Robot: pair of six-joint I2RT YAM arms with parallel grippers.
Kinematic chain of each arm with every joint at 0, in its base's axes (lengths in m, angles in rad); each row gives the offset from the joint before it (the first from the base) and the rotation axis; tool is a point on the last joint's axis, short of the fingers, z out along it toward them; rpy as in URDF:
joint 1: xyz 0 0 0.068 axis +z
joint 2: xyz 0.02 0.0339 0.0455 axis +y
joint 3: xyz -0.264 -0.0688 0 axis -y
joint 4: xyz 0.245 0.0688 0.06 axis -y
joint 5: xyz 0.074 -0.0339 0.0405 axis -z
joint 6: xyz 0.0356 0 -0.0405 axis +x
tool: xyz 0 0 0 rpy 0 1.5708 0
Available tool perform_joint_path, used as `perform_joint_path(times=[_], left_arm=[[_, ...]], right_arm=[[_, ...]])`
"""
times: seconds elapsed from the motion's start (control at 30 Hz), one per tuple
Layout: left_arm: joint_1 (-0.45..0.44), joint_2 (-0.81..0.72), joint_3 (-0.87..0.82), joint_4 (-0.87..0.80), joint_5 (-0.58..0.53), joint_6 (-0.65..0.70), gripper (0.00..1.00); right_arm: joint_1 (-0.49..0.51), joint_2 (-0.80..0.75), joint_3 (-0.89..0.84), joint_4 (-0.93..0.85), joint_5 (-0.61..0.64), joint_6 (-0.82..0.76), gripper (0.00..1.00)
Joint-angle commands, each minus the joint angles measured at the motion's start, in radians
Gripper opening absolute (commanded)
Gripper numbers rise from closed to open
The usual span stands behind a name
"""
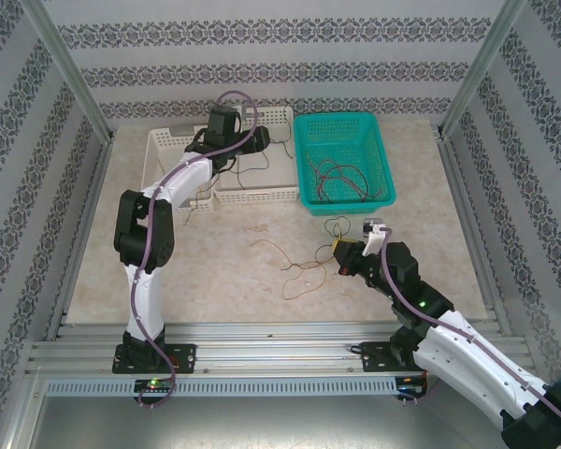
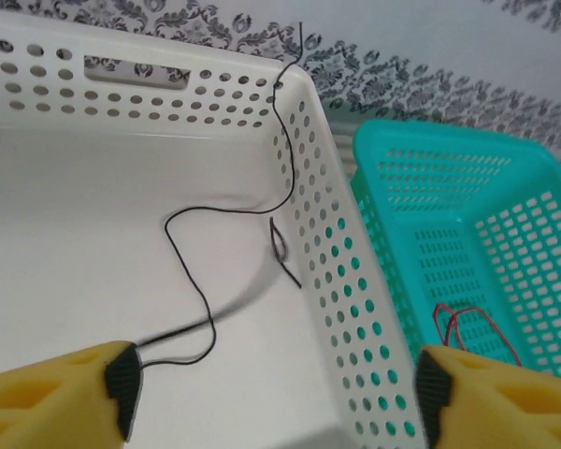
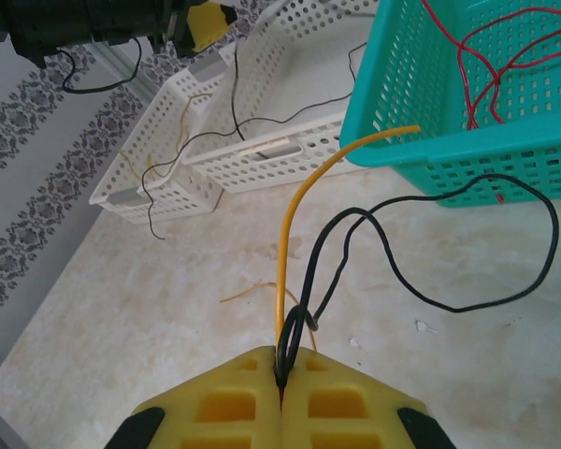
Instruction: Untangle the cables
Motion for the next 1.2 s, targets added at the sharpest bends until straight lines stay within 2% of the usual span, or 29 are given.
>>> perform_joint_path(times=[0.0, 0.07, 0.2, 0.33, 0.53, 0.6, 0.83, 0.97, 1.07, 1.17], left_arm=[[-0.012, -0.062, 0.046, -0.095, -0.020, 0.032, 0.90], [-0.013, -0.052, 0.100, -0.163, -0.033, 0.044, 1.00], [-0.015, -0.044, 0.180, -0.256, -0.036, 0.056, 1.00], [-0.024, -0.139, 0.133, -0.225, -0.002, 0.020, 1.00], [-0.121, -0.274, 0.113, -0.315, 0.025, 0.003, 1.00], [-0.155, -0.341, 0.037, -0.303, 0.048, -0.033, 1.00], [-0.277, -0.640, -0.398, -0.142, 0.122, -0.118, 0.98], [-0.322, -0.793, -0.684, 0.047, 0.206, -0.203, 0.95], [-0.368, -0.872, -0.832, 0.157, 0.239, -0.224, 0.93], [-0.425, -0.889, -0.911, 0.222, 0.259, -0.220, 0.93]], right_arm=[[0.002, -0.004, 0.034, -0.007, 0.001, -0.008, 0.00], [0.002, 0.007, 0.043, -0.013, 0.001, -0.006, 0.00], [0.008, 0.004, 0.047, -0.008, -0.010, 0.011, 0.00], [0.009, -0.010, 0.052, -0.012, -0.012, 0.016, 0.00], [0.003, 0.019, 0.108, 0.013, -0.092, 0.031, 0.00], [-0.003, 0.027, 0.119, 0.034, -0.121, 0.038, 0.00], [-0.053, 0.130, 0.189, 0.068, -0.275, 0.083, 0.00], [-0.078, 0.153, 0.207, 0.112, -0.343, 0.116, 0.00], [-0.085, 0.162, 0.216, 0.128, -0.372, 0.126, 0.00], [-0.085, 0.173, 0.214, 0.151, -0.401, 0.142, 0.00]])
